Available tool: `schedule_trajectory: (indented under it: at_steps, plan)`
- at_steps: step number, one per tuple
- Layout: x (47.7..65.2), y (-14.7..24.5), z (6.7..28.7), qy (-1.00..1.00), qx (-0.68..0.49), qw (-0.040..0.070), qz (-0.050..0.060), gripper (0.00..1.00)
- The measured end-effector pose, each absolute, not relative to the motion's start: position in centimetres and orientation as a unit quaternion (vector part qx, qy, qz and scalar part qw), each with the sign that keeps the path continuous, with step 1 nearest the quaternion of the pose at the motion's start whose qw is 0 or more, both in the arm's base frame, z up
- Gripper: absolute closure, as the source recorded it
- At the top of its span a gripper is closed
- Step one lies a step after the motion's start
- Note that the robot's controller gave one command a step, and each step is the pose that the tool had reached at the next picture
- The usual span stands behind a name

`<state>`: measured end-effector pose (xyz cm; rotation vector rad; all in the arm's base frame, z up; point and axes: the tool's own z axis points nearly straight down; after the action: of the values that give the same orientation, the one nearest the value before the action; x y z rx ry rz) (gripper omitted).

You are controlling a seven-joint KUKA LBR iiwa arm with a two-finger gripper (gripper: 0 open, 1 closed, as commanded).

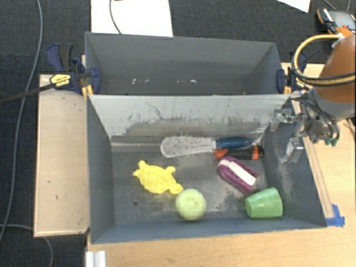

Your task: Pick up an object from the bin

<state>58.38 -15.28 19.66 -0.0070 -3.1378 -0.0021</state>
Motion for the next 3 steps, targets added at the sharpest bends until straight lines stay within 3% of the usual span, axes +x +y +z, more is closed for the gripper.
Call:
schedule_trajectory:
  at_steps: [1, 2, 3]
  plan:
    - [58.6, -15.2, 20.1, -1.0, 0.001, -0.002, 0.001, 0.0]
    - [55.5, -9.1, 7.9, -0.988, -0.153, -0.003, 0.0, 0.0]
    - [55.1, -8.3, 13.6, -0.996, -0.088, -0.008, 0.001, 0.0]
